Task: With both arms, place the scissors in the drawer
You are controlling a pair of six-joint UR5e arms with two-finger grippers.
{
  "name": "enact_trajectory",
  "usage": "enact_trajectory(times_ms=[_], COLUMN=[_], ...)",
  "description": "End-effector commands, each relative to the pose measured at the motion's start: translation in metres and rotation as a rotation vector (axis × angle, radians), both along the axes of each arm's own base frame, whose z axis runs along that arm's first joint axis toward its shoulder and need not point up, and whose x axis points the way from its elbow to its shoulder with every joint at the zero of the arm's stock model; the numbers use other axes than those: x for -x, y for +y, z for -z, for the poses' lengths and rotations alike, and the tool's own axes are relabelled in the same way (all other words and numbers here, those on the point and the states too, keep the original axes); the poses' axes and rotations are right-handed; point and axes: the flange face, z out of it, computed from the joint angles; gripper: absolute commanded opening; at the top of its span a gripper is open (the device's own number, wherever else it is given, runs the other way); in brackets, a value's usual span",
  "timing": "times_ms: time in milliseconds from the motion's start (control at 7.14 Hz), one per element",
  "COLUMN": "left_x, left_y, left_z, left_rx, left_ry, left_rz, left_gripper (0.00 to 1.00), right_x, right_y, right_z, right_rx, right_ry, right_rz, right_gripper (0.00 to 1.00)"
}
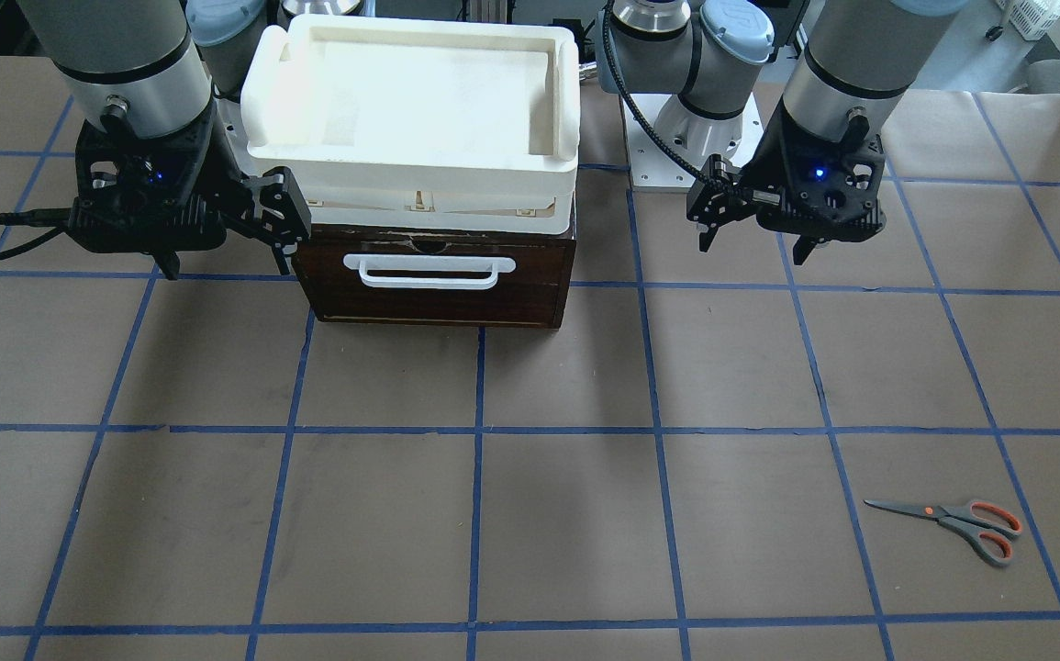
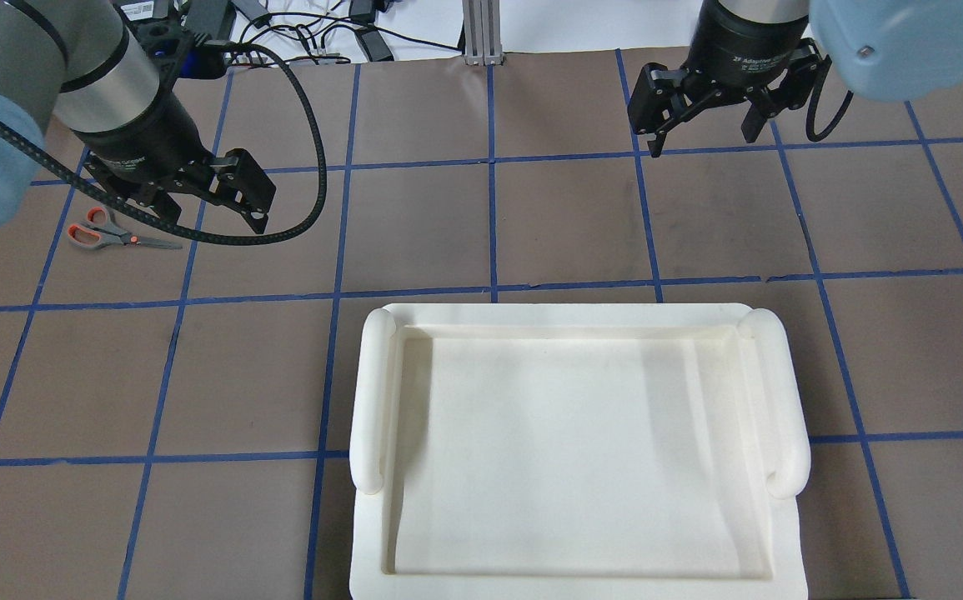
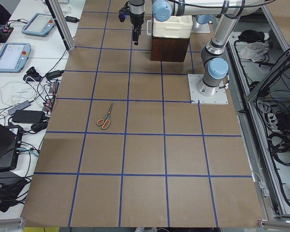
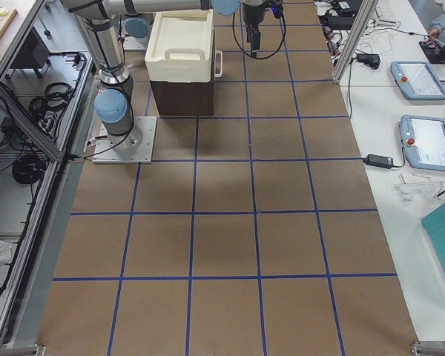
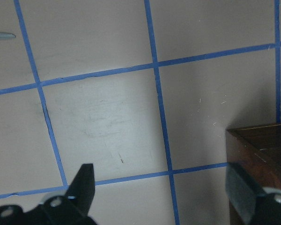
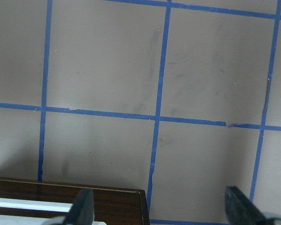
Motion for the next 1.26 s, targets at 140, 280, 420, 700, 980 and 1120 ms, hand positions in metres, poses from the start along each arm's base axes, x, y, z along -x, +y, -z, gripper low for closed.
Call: enact_trajectory(times_ms=[140, 280, 420, 700, 980, 1120], left_x=[-0.004, -0.004, -0.006, -0.013, -0.094, -0.133], left_y=[-0.004, -0.006, -0.007, -0.022, -0.041, -0.046], left_z=[0.004, 0.005, 0.006, 0.026, 0.034, 0.044], left_rx=[-0.007, -0.003, -0.005, -0.040, -0.035, -0.047], left_ry=[-0.009, -0.008, -0.011, -0.006, 0.004, 0.014], left_rz=[-0.005, -0.005, 0.007, 0.096, 0.282, 0.390], left_gripper=[1.00, 1.00, 1.00, 1.00, 1.00, 1.00], right_x=[0.000, -0.001, -0.007, -0.019, -0.052, -0.075], right_y=[0.000, 0.001, 0.003, 0.005, -0.005, -0.007], right_z=[0.003, 0.002, 0.002, 0.005, 0.025, 0.040], right_rx=[-0.005, -0.004, -0.004, -0.017, -0.013, -0.031], right_ry=[0.000, 0.001, 0.002, 0.012, 0.021, 0.023], right_rz=[-0.002, -0.011, -0.053, -0.252, -0.468, -0.560], right_gripper=[1.00, 1.00, 1.00, 1.00, 1.00, 1.00])
